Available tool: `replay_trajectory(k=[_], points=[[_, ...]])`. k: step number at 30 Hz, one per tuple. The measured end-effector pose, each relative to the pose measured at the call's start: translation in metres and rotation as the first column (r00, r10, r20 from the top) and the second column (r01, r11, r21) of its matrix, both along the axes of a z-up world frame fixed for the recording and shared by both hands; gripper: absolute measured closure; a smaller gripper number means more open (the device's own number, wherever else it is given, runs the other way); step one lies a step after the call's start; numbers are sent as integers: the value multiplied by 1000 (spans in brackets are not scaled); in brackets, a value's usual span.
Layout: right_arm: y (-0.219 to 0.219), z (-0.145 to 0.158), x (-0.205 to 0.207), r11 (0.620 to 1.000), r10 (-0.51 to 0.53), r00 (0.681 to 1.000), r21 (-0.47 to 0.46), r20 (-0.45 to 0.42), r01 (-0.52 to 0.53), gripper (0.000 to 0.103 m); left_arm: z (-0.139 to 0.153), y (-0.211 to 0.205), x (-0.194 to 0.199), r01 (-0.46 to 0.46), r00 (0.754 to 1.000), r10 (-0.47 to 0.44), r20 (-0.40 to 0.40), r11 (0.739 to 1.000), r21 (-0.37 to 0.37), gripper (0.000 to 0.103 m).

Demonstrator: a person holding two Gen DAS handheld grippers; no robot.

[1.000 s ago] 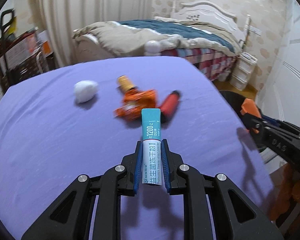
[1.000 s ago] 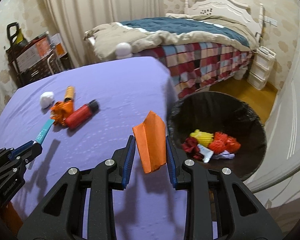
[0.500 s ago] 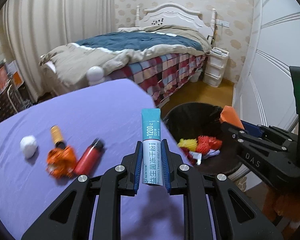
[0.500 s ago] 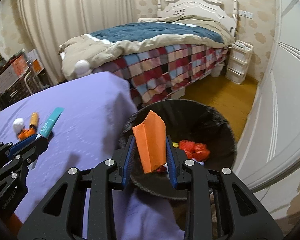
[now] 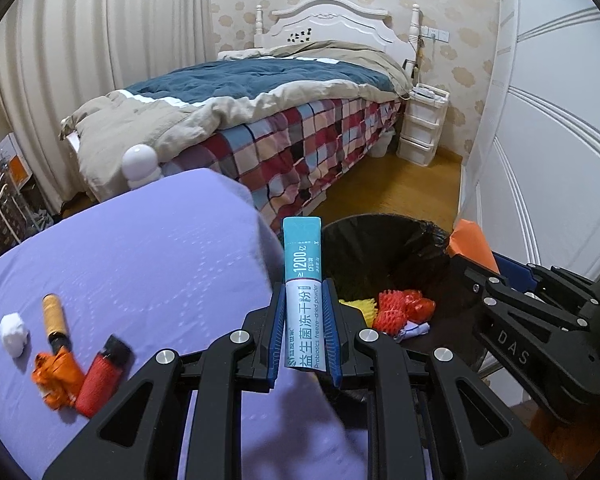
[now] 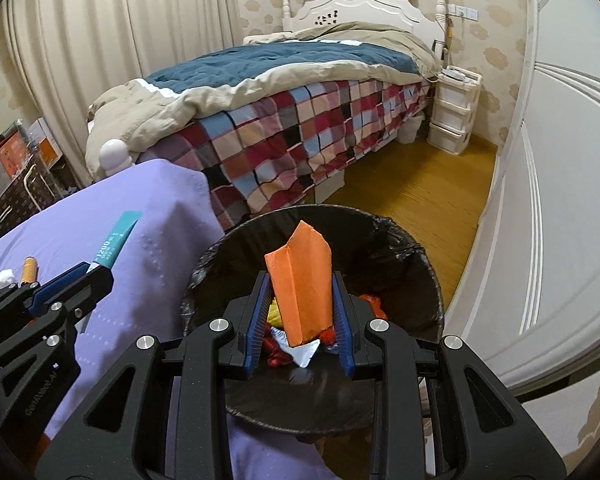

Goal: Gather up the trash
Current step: 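Carry the tube and orange paper over the bin and release both, then move both open tools back over the table toward the remaining items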

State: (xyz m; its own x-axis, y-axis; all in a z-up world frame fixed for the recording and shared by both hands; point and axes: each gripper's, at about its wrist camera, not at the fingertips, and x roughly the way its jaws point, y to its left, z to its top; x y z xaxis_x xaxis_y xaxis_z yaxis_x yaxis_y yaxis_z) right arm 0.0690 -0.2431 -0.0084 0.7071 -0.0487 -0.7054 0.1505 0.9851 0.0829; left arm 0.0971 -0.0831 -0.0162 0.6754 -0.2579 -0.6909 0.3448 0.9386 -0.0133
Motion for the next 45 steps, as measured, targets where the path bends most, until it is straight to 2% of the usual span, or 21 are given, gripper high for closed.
replay_trajectory(k=[19, 21, 22, 23, 31, 33, 38, 45], points=[[-32, -17, 20, 998, -54, 998, 22, -30, 55, 72, -16, -35, 22, 15, 999, -13, -37, 999, 49, 83], [-34, -18, 21, 998, -61, 998, 27, -33, 62, 71, -16, -37, 21, 15, 999, -13, -34, 998, 54, 77], [-35, -19, 21, 997, -66, 997, 29, -34, 67, 69, -16, -37, 22, 12, 999, -10, -32, 998, 55, 68], [-36, -19, 21, 997, -69, 997, 29, -34, 70, 59, -16, -37, 22, 8, 1000, -6, -29, 998, 56, 60], [-38, -18, 15, 995, -96, 995, 20, -25, 96, 53, -12, -27, 21, -19, 1000, 20, -25, 999, 41, 43], [-37, -15, 13, 995, -99, 995, 15, -20, 99, 49, -9, -22, 18, -29, 999, 29, -15, 999, 38, 37], [-29, -9, 6, 996, -89, 996, 19, -11, 89, 42, -1, -6, 9, -51, 999, 51, 2, 998, 34, 34], [-3, -7, -7, 999, -46, 999, 24, -10, 46, 39, 1, 28, -6, -101, 995, 101, -9, 994, 32, 33]])
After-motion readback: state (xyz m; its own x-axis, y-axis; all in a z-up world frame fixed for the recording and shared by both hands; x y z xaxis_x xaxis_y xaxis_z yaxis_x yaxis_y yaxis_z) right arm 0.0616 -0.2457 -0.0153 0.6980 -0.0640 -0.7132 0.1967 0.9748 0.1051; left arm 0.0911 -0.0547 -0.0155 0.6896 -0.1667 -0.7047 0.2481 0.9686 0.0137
